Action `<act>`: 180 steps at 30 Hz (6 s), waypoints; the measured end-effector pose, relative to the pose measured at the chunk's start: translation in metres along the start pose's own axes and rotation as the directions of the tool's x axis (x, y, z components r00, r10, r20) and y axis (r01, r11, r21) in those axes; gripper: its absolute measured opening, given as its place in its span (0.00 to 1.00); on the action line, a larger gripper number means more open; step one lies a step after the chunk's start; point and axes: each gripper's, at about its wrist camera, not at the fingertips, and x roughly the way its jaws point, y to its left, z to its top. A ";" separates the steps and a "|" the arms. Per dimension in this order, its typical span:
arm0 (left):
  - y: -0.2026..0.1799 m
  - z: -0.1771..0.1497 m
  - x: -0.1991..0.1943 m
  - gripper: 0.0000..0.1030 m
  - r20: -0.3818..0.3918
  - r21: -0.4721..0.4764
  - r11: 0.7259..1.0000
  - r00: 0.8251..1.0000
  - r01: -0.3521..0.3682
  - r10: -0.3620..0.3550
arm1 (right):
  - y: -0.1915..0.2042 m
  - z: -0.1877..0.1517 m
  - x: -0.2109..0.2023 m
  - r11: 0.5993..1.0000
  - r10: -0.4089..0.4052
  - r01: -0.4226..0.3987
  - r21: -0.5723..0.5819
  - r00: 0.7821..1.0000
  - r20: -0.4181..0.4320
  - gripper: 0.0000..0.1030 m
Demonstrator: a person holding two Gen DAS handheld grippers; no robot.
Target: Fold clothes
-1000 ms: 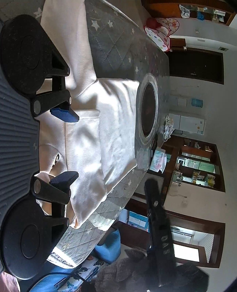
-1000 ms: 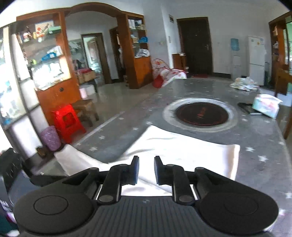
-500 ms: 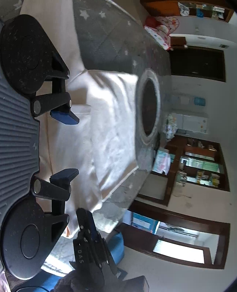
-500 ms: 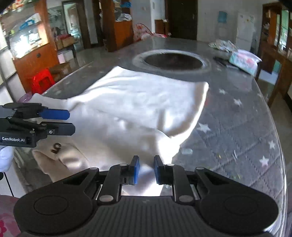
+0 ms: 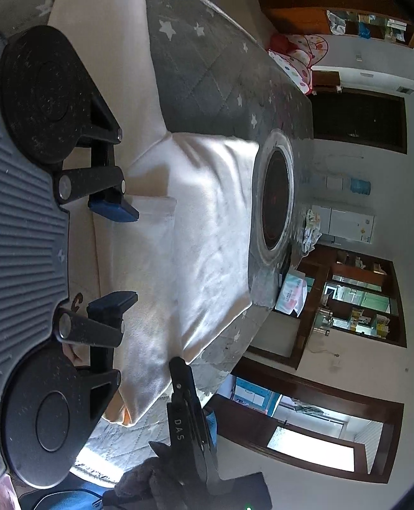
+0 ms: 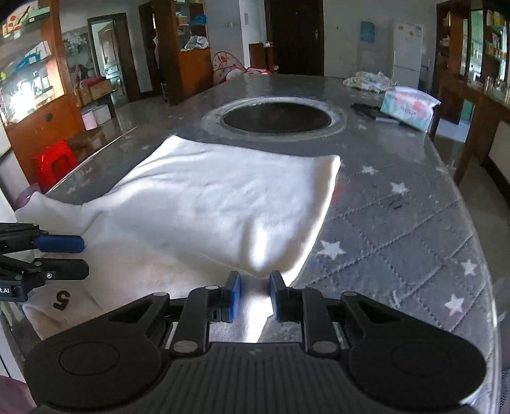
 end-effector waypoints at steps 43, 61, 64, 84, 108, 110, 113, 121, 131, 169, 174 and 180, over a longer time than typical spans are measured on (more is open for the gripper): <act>0.162 -0.035 -0.104 0.09 -0.001 -0.509 0.646 0.751 -0.569 0.660 | 0.058 0.001 -0.016 0.990 0.076 -0.070 -0.119 0.996 0.046 0.43; 0.118 -0.003 -0.088 0.08 0.050 -0.456 0.742 0.818 -0.491 0.573 | 0.057 -0.004 -0.021 0.993 0.085 -0.079 -0.093 0.994 0.062 0.43; 0.113 0.001 -0.081 0.08 0.034 -0.439 0.744 0.818 -0.505 0.575 | 0.056 -0.006 -0.023 0.993 0.085 -0.080 -0.086 0.994 0.065 0.43; 0.077 0.018 -0.043 0.07 -0.009 -0.266 0.763 0.793 -0.589 0.609 | 0.049 -0.015 -0.021 0.994 0.098 -0.094 -0.051 0.993 0.068 0.43; 0.036 0.037 -0.018 0.06 0.016 -0.140 0.803 0.809 -0.580 0.587 | 0.040 -0.021 -0.025 0.995 0.102 -0.100 -0.020 0.990 0.095 0.43; 0.032 0.039 -0.017 0.06 0.022 -0.132 0.808 0.814 -0.574 0.581 | 0.040 -0.022 -0.025 0.995 0.103 -0.102 -0.017 0.990 0.098 0.43; 0.024 0.043 -0.016 0.06 0.032 -0.120 0.818 0.821 -0.562 0.569 | 0.038 -0.023 -0.027 0.995 0.105 -0.104 -0.012 0.989 0.105 0.43; 0.004 0.053 -0.012 0.06 0.051 -0.086 0.846 0.846 -0.526 0.531 | 0.032 -0.025 -0.031 0.995 0.103 -0.104 0.003 0.987 0.123 0.43; -0.022 0.061 -0.003 0.06 0.061 -0.033 0.880 0.878 -0.474 0.475 | 0.027 -0.028 -0.037 0.995 0.099 -0.102 0.015 0.985 0.144 0.43; -0.046 0.038 0.001 0.21 0.033 -0.001 0.986 0.985 -0.167 0.167 | 0.037 -0.018 -0.028 0.996 0.089 -0.087 -0.019 0.991 0.103 0.43; -0.012 0.025 -0.024 0.33 0.064 -0.046 0.973 0.972 -0.225 0.228 | 0.050 -0.003 -0.017 0.989 0.144 -0.141 -0.043 0.986 0.082 0.42; 0.036 0.006 -0.047 0.39 0.054 -0.129 0.943 0.948 -0.305 0.314 | 0.064 0.016 0.013 0.973 0.229 -0.229 -0.031 0.973 0.012 0.41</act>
